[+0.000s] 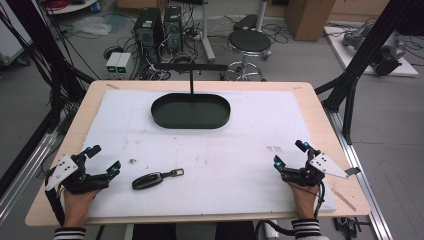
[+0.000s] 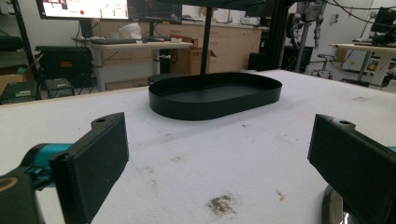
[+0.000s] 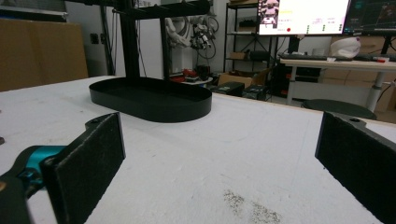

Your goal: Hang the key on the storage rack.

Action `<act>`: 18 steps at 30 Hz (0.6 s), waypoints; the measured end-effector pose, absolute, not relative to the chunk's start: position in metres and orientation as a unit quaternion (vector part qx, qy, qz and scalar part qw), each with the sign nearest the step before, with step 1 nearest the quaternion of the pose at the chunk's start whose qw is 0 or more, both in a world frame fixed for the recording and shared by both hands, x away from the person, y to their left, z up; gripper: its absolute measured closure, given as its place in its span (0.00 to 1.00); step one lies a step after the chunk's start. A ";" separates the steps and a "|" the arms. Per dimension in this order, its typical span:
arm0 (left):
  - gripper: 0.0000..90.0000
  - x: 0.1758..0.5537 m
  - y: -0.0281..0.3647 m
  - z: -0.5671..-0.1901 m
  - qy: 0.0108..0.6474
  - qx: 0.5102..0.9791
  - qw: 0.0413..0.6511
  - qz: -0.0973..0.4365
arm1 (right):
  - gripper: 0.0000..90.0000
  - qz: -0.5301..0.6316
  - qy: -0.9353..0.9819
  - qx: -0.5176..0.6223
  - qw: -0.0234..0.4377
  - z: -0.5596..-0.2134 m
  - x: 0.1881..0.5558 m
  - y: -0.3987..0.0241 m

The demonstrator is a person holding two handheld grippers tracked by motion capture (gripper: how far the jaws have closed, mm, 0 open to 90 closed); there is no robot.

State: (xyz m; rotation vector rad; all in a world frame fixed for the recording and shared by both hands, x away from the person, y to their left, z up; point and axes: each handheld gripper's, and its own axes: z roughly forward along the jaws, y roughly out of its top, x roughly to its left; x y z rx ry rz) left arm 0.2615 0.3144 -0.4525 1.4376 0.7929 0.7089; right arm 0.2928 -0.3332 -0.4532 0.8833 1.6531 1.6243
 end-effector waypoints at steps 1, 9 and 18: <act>0.06 0.262 0.314 -0.452 0.346 0.627 0.625 0.310 | 0.01 0.620 0.630 0.336 0.326 -0.453 0.293 -0.333; 0.06 0.263 0.315 -0.452 0.352 0.626 0.627 0.303 | 0.01 0.622 0.628 0.333 0.328 -0.453 0.292 -0.333; 0.02 0.267 0.321 -0.451 0.351 0.630 0.633 0.283 | 0.01 0.622 0.628 0.332 0.330 -0.453 0.292 -0.333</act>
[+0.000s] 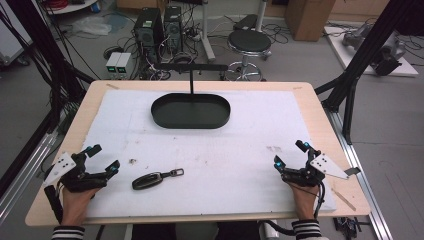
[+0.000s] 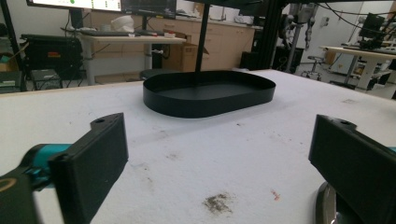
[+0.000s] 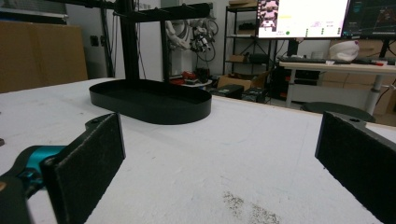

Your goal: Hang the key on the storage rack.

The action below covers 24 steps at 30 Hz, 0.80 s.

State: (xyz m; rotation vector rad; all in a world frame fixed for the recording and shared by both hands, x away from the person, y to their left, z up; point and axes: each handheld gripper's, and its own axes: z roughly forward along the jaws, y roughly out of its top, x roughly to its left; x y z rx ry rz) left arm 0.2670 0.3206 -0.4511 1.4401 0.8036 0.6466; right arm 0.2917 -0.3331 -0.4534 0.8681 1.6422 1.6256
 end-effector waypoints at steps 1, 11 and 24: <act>0.02 0.268 0.322 -0.451 0.349 0.633 0.629 0.286 | 0.01 0.622 0.628 0.332 0.330 -0.453 0.292 -0.333; 0.02 0.275 0.328 -0.422 0.289 0.679 0.630 0.240 | 0.01 0.621 0.628 0.332 0.331 -0.453 0.292 -0.333; 0.02 0.288 0.295 -0.382 0.215 0.795 0.544 0.159 | 0.01 0.622 0.628 0.333 0.328 -0.453 0.291 -0.333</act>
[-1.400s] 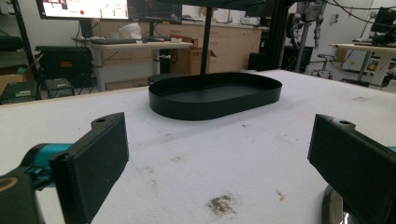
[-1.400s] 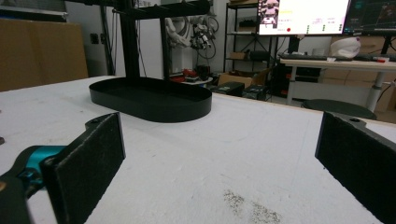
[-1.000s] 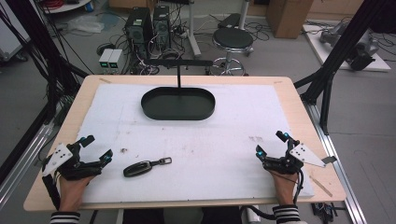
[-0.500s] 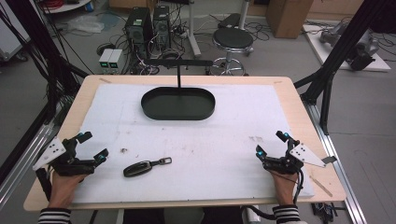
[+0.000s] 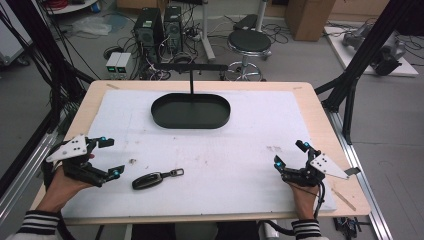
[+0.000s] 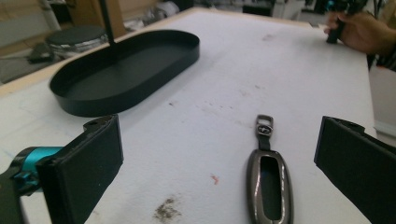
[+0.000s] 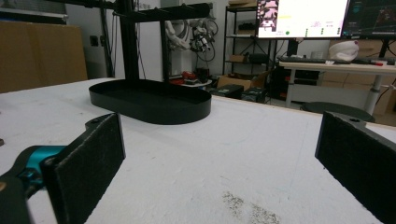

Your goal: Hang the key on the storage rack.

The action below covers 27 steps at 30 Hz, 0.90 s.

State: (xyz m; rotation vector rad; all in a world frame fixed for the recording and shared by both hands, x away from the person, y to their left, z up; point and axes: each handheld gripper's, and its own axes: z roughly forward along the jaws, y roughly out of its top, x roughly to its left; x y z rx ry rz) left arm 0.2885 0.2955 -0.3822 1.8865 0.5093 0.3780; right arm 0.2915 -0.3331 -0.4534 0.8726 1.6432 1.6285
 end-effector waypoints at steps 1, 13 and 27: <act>0.02 0.289 0.292 -0.380 0.209 0.801 0.539 0.158 | 0.01 0.622 0.628 0.334 0.328 -0.453 0.291 -0.333; 0.02 0.298 0.255 -0.366 0.150 0.882 0.427 0.128 | 0.01 0.622 0.626 0.336 0.328 -0.453 0.291 -0.333; 0.02 0.305 0.222 -0.371 0.122 0.930 0.330 0.104 | 0.01 0.622 0.625 0.336 0.330 -0.453 0.291 -0.334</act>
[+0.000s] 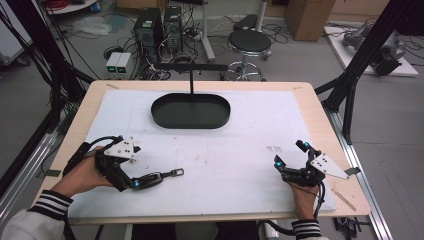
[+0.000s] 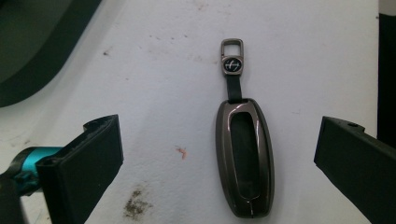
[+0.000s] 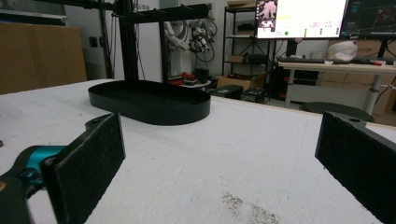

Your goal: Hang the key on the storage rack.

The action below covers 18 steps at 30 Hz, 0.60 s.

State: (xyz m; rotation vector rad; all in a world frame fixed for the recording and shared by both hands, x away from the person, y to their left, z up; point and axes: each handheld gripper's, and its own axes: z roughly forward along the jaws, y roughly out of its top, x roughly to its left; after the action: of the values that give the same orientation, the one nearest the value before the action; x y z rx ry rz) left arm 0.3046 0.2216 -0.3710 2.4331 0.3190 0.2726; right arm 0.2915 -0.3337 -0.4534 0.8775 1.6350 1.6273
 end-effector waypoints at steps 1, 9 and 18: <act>0.02 0.305 0.218 -0.372 0.116 0.933 0.323 0.109 | 0.01 0.622 0.626 0.338 0.327 -0.453 0.291 -0.333; 0.02 0.307 0.204 -0.381 0.106 0.949 0.282 0.094 | 0.01 0.625 0.624 0.335 0.329 -0.453 0.291 -0.334; 0.02 0.309 0.193 -0.389 0.096 0.962 0.246 0.076 | 0.01 0.624 0.624 0.336 0.329 -0.454 0.291 -0.334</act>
State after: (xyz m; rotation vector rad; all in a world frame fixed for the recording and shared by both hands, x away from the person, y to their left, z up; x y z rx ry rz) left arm 0.3094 0.1931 -0.3893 2.6239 0.2620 0.2066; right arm 0.2908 -0.3337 -0.4536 0.8803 1.6317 1.6333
